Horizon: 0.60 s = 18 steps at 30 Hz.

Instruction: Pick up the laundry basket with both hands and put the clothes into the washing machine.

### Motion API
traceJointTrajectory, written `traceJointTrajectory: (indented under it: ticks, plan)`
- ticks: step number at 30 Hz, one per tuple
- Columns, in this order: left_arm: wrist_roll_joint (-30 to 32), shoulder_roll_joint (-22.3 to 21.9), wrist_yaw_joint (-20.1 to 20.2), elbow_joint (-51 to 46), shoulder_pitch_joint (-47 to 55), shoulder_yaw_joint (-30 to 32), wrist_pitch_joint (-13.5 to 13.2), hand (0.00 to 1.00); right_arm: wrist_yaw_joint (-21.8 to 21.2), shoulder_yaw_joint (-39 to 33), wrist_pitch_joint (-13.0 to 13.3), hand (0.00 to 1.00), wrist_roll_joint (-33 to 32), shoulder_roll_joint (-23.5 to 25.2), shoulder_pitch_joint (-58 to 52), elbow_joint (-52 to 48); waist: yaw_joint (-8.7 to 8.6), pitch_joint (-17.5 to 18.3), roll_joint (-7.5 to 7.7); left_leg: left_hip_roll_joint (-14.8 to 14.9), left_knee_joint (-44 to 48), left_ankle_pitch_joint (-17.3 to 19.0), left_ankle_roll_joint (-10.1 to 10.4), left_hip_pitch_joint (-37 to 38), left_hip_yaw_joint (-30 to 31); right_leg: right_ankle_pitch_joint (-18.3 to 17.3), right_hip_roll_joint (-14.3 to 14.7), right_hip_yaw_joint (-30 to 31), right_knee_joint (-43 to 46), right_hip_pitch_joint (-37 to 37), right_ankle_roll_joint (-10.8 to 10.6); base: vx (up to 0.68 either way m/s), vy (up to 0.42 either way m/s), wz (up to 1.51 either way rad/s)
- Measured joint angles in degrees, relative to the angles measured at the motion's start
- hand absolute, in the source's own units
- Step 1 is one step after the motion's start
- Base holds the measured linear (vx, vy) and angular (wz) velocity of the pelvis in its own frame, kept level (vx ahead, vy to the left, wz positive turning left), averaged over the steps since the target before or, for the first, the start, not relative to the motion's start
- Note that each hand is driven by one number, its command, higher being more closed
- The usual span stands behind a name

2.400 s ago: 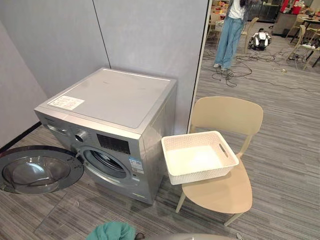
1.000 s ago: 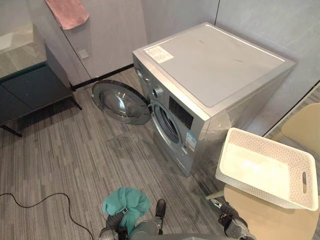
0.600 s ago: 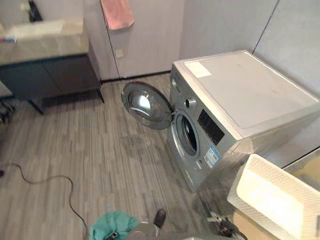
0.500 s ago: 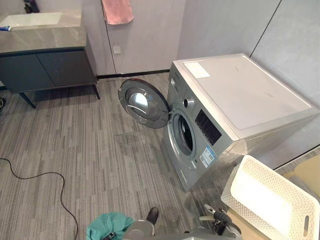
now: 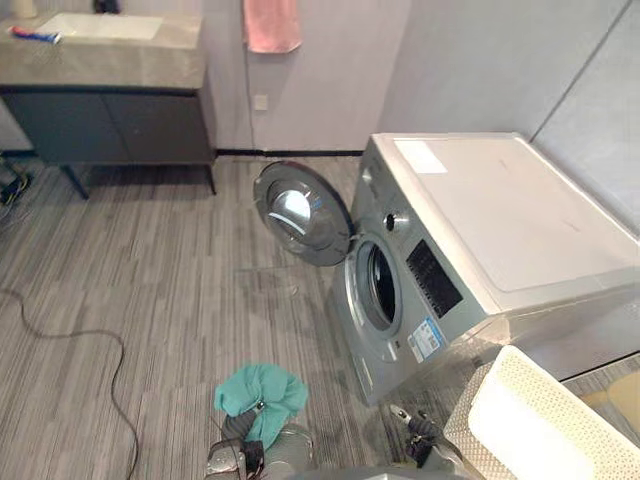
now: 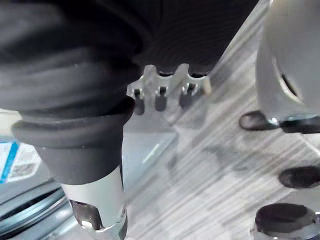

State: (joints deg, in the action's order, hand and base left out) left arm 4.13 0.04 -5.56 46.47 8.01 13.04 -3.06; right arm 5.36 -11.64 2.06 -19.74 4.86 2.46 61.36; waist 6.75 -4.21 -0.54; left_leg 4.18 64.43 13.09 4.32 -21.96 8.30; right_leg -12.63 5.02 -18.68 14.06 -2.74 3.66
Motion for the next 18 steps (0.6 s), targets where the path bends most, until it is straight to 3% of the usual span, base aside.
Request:
traceJointTrajectory:
  ticks: [1,4,5,6,7,8,9,11,12,14,15,16,18]
  plan:
    - [0.0,0.16,-0.53,-0.52,0.17,1.04,-0.09,1.0,0.05,0.32,0.07,0.0,-0.46,-0.04,1.21,-0.02,0.67,-0.22,0.27,2.2,-1.42,2.25,-3.15,-2.64,-0.44,-0.26,-0.59,1.85,-0.68,-0.64,-0.31,0.13,0.098,-0.5]
    - [-0.13,0.78,-1.07,-0.35,1.09,3.99,-0.16,1.0,0.15,0.58,0.18,0.0,-0.4,-0.06,2.89,0.14,0.75,-0.46,2.04,4.0,-15.39,2.86,-2.28,-4.47,0.86,-0.41,-3.25,3.75,-2.2,-2.23,-2.05,0.21,0.191,-0.4]
    - [-0.18,0.44,-1.2,0.78,2.04,6.33,-0.13,1.0,0.28,0.96,0.39,0.0,-0.34,-0.17,3.32,0.12,0.82,-0.55,2.09,5.44,-27.54,2.18,-1.29,-4.13,1.75,-0.41,-4.97,4.95,-2.62,-3.1,-3.99,0.23,0.232,-0.35]
    - [-0.53,0.15,-1.25,1.6,2.18,7.32,-0.1,1.0,0.43,1.35,0.46,0.0,-0.08,-0.24,3.33,0.11,0.73,-0.49,1.85,6.08,-31.97,1.44,-0.66,-4.09,2.32,-0.51,-5.46,5.38,-2.75,-3.62,-4.89,0.4,0.434,-0.37]
    - [-1.34,-0.55,-1.89,4.1,2.65,8.66,0.1,1.0,0.74,2.0,0.55,0.0,0.13,-0.31,2.94,0.25,0.82,-0.4,1.12,7.35,-41.73,-0.92,1.76,-3.08,3.35,-0.87,-6.56,6.23,-3.33,-5.55,-6.45,0.38,0.413,-0.23]
    - [-1.84,-0.51,-2.29,5.3,2.87,9.02,0.28,1.0,0.81,2.01,0.51,0.0,0.17,-0.32,2.16,0.38,1.22,-0.23,1.1,7.56,-42.72,-6.78,3.93,-1.8,1.78,-1.83,-8.09,6.83,-3.3,-7.12,-8.23,0.46,0.511,-0.2]
    - [-2.45,-0.8,-2.33,5.9,3.19,9.14,0.31,1.0,0.79,2.21,0.37,0.0,0.25,-0.59,1.54,0.44,1.55,-0.09,1.34,7.37,-42.29,-10.9,4.28,-1.31,0.64,-2.04,-8.86,7.55,-3.29,-7.85,-8.53,0.38,0.441,-0.1]
    - [-3.16,0.25,-2.43,6.23,3.66,10.1,0.38,1.0,0.57,3.04,-0.39,0.0,1.41,-0.61,0.6,1.64,2.08,0.59,3.58,5.19,-38.21,-9.74,2.26,-1.54,-2.88,-1.23,-12.37,10.08,-2.29,-8.04,-8.88,0.37,0.422,-0.22]
    - [-3.45,0.34,-2.82,6.35,3.81,10.47,0.39,1.0,0.61,2.65,-0.33,0.0,1.89,-0.69,0.61,1.6,1.81,1.37,4.62,4.58,-35.42,-7.68,0.72,-1.2,-4.33,1.36,-13.78,11.61,-1.25,-7.91,-9.31,0.34,0.401,-0.48]
    - [-3.4,0.54,-3.13,6.36,3.07,10.0,0.39,1.0,0.33,-0.18,-0.14,0.0,2.03,-0.57,-0.03,1.28,1.46,1.52,4.31,3.57,-32.27,-4.6,-1.19,-0.28,-5.99,3.84,-15.52,13.21,2.55,-6.97,-8.96,0.28,0.394,-0.41]
    - [-3.09,0.94,-3.12,6.42,2.33,9.5,0.34,1.0,-0.3,-3.56,-0.2,0.0,2.03,-0.49,-0.65,1.29,1.21,1.85,4.63,2.78,-32.0,-3.36,-2.54,0.51,-7.76,4.87,-16.87,14.41,8.21,-4.09,-7.4,0.2,0.353,-0.23]
    - [-2.94,1.69,-3.13,6.43,1.34,8.28,0.3,1.0,-0.54,-6.86,-0.2,0.0,2.02,-0.41,-1.08,1.15,-0.05,2.11,3.93,2.3,-32.0,-1.95,-3.15,1.22,-8.61,7.7,-17.78,14.42,14.62,-0.37,-3.44,0.18,0.343,-0.23]
    - [-2.53,2.19,-3.13,6.61,0.64,6.13,0.3,1.0,-0.57,-9.28,-0.41,0.0,2.03,-0.33,-1.78,0.62,-1.25,1.64,2.65,2.29,-33.58,-0.91,-4.43,4.21,-10.69,12.38,-18.97,15.13,24.74,4.96,-0.01,0.13,0.325,-0.41]
